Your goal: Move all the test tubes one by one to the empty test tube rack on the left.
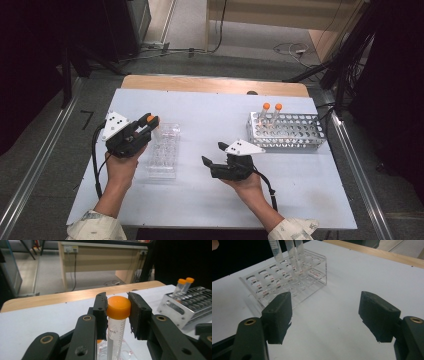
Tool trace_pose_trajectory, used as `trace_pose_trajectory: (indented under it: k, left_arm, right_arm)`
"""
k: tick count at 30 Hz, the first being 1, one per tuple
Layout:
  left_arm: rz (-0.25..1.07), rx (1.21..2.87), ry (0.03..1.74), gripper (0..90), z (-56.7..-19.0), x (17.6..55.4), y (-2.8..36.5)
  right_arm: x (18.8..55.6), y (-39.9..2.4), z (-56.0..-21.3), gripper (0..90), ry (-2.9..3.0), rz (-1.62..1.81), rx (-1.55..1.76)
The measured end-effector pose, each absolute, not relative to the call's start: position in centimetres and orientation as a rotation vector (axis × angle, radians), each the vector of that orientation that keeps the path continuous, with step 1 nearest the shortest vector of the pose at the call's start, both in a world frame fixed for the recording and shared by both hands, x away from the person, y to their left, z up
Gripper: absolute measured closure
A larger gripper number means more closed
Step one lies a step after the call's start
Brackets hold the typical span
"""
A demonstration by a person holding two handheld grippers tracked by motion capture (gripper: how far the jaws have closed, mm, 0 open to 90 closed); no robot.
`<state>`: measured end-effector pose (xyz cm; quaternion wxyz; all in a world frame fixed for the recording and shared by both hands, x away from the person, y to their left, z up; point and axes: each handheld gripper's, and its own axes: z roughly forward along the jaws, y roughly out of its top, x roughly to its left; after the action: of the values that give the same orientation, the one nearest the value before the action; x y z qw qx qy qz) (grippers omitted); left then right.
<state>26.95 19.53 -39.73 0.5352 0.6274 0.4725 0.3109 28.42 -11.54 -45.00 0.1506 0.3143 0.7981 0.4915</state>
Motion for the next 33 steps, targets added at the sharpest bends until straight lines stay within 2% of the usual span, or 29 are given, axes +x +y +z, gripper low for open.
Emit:
trace_pose_trajectory:
  k: [7,33]
  left_arm:
    - [0.793,1.490,1.136,69.8,-40.3,27.2,19.6]
    - [0.847,1.548,1.200,69.5,-43.3,27.5,18.6]
  right_arm:
    - [28.4,-11.4,-45.1,25.9,2.297,1.406,0.900]
    - [28.2,-11.5,-45.0,26.9,2.296,1.414,0.898]
